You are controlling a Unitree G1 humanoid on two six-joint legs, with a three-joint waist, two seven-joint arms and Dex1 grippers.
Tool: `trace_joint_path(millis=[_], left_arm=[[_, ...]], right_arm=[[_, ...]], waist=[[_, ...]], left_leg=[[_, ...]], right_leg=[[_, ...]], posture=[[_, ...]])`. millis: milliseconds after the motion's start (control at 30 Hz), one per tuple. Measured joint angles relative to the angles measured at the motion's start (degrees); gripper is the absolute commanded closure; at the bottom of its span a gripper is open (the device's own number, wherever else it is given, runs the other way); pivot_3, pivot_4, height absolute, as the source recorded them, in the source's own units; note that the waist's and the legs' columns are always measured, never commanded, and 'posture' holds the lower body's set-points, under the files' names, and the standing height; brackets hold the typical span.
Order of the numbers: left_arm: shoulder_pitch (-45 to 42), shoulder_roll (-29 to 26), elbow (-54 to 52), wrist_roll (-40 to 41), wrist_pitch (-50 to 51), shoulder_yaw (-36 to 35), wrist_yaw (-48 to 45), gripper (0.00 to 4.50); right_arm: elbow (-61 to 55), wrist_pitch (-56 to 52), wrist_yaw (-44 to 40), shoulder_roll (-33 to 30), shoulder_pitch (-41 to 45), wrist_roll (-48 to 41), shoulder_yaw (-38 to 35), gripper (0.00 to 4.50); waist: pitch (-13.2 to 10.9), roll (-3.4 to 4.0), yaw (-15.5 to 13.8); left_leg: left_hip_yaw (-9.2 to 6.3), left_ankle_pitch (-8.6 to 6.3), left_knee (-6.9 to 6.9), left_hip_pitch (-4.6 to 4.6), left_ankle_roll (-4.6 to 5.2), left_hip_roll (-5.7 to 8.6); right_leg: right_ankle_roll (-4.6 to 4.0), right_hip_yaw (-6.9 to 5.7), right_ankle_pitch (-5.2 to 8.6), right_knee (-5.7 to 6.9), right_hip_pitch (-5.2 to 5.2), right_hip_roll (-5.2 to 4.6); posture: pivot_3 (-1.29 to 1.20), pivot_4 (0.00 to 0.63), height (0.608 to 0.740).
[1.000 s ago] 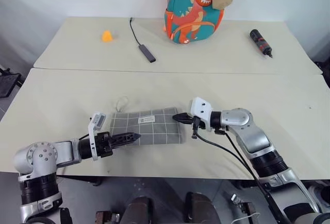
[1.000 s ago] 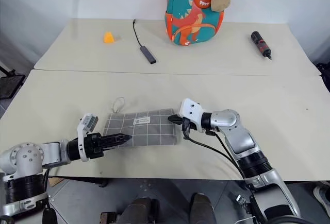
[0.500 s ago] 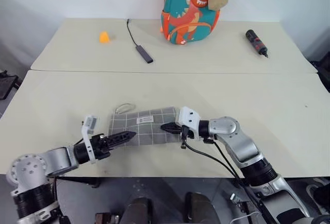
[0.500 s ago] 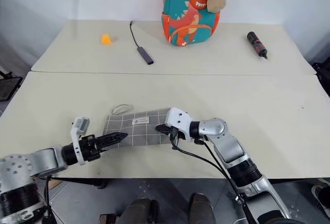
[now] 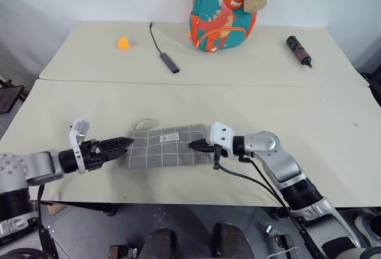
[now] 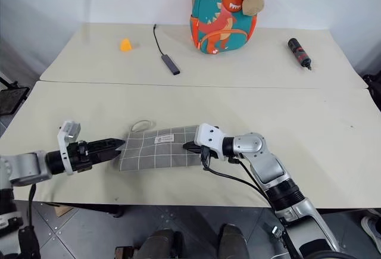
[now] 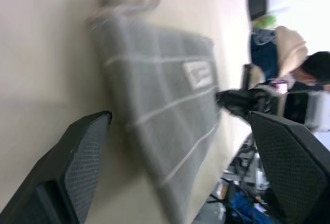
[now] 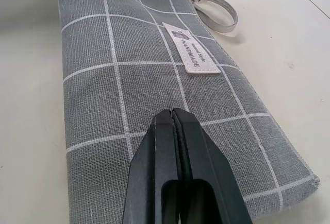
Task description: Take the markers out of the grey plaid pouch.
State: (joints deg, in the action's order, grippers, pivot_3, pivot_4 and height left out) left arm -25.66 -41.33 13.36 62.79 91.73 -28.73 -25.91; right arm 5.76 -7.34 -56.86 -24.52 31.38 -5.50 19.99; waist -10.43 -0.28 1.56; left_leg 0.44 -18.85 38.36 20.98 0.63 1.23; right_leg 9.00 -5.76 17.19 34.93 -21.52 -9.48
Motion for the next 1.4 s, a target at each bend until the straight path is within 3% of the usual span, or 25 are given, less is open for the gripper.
trace_joint_path(millis=[300,433,833,1400], left_arm=[[-3.47,-0.1,4.72,-3.55,0.23,5.92,-4.8,0.0],[-5.17,-0.18,6.59,-5.3,0.07,6.96,-6.31,0.83],[-5.73,0.7,7.94,-9.15,-0.85,7.64,-8.36,4.48],[-4.52,2.9,4.07,-7.5,0.12,6.88,-11.25,4.48]], right_arm=[[-0.44,-0.03,-0.24,-0.09,0.01,0.0,-0.08,4.47],[-0.86,-0.15,-0.17,-0.43,-0.22,0.0,-0.21,4.5],[-1.25,-0.15,-0.06,-0.78,-0.44,0.0,-0.24,4.5],[-1.09,3.42,-4.86,-2.73,-2.67,-2.27,-2.38,4.5]], waist=[[0.0,0.0,0.01],[0.0,-0.01,-0.06],[0.0,-0.01,-0.1],[0.0,-0.02,-0.35]], left_leg=[[0.0,0.01,0.0,0.02,-0.01,0.02],[0.0,0.0,0.01,0.04,0.0,0.01],[-0.01,0.01,-0.01,0.06,0.0,0.01],[-0.04,0.0,-0.08,0.11,0.0,-0.01]], right_leg=[[0.0,-0.02,0.0,-0.01,-0.01,0.0],[0.0,-0.02,0.0,-0.02,-0.01,0.0],[0.0,-0.03,0.0,-0.04,-0.01,0.0],[0.01,-0.07,0.0,-0.16,-0.01,-0.02]], posture=[[0.0,0.15,0.74],[0.0,0.15,0.74],[0.0,0.15,0.74],[0.0,0.15,0.74]])
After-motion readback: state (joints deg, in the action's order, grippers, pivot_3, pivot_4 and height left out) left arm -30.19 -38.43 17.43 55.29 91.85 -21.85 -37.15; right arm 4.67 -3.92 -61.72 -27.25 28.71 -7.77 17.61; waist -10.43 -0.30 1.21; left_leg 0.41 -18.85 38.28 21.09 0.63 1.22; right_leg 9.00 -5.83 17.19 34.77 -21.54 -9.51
